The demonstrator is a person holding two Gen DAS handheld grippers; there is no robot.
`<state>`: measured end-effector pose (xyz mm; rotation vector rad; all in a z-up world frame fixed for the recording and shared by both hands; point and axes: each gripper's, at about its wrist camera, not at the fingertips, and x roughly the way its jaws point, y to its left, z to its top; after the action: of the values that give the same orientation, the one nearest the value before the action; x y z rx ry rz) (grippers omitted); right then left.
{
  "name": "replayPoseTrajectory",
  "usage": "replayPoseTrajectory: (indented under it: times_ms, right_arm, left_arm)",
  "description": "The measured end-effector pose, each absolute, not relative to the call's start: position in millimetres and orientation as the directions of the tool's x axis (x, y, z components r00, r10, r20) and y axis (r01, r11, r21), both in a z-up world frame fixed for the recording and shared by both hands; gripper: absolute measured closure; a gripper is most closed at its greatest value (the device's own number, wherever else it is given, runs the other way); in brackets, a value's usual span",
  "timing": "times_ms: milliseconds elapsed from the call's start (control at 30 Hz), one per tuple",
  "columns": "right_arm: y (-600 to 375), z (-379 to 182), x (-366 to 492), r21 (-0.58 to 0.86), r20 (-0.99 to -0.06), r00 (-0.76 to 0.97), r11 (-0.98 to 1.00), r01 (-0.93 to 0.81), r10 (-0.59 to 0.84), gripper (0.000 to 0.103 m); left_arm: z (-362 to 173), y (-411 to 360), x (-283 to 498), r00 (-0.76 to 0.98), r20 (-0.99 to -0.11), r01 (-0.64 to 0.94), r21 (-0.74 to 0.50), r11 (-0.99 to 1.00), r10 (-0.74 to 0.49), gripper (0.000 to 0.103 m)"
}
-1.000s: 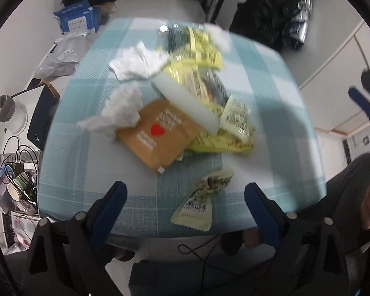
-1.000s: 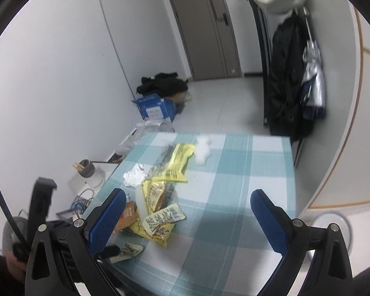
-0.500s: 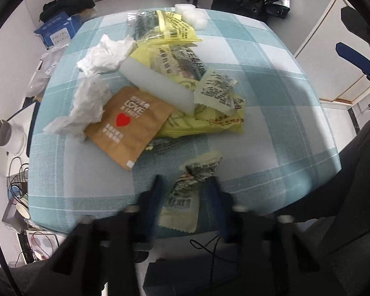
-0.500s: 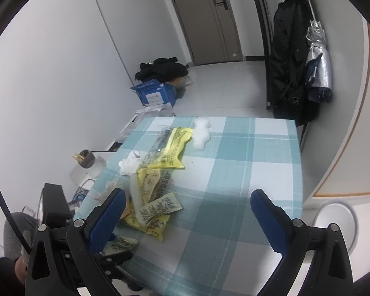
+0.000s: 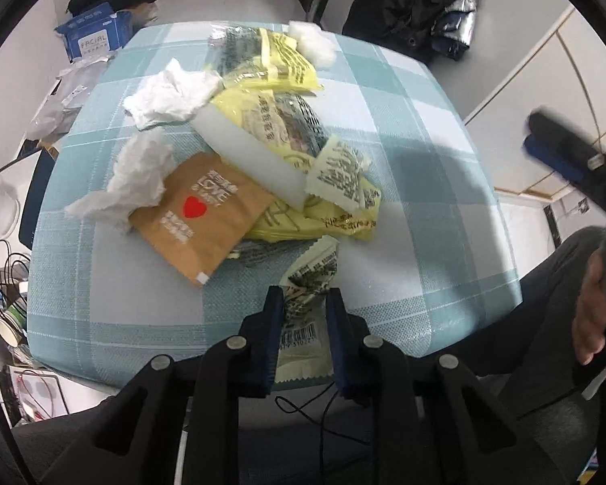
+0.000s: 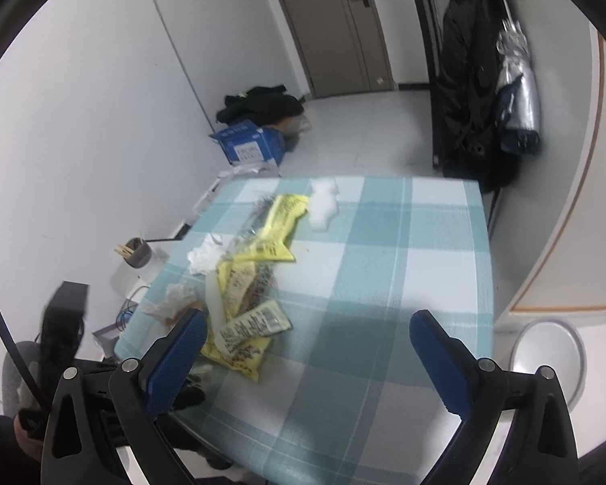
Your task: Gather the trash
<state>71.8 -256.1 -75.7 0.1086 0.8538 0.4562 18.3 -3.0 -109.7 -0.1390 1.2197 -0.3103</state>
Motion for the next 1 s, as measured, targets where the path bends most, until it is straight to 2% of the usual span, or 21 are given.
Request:
replayPoseTrajectory:
  times_ms: [167, 333, 567, 667, 867, 1000]
  right_arm:
    - [-251.2, -96.6, 82.5, 0.295, -0.776, 0.475, 0.905, -0.307, 0.414, 0.01]
    - [-227.6, -107.5, 91.2, 0.325, -0.796, 0.392, 0.873, -0.365, 0.46, 0.011]
    - [-165.6, -122.4, 94.3, 0.17, -0.82, 0.359, 0.789, -0.591, 0.446, 0.012]
    - [-153.4, -135.1, 99.8, 0.127, -0.838, 0.346, 0.768, -0.628, 0.422, 0.013]
    - [-145.6, -148.7, 110.3, 0.139, -0.861, 0.298, 0.753, -0.643, 0.413, 0.031]
    - [-142.8, -148.4, 108.0, 0.131, -0.858, 0.298, 0.739, -0.661, 0.418, 0.037]
  left_arm:
    - [-85.4, 16.0, 9.2, 0.378, -0.852, 0.142, -0.334, 0.932, -0.363, 0.086]
    - [-67.2, 35.8, 13.8, 0.451, -0.794, 0.099, -0.41, 0.907, -0.408, 0.086]
    - [-59.7, 60.2, 17.3, 0.517, -0.74, 0.039, -0.481, 0.876, -0.43, 0.086]
    - [-62.8, 62.3, 20.9, 0.533, -0.731, 0.018, -0.495, 0.869, -0.427, 0.086]
    - [-60.5, 71.5, 21.5, 0.553, -0.711, 0.006, -0.518, 0.856, -0.434, 0.086]
    - [-60.9, 75.2, 22.0, 0.553, -0.705, 0.001, -0.533, 0.846, -0.445, 0.086]
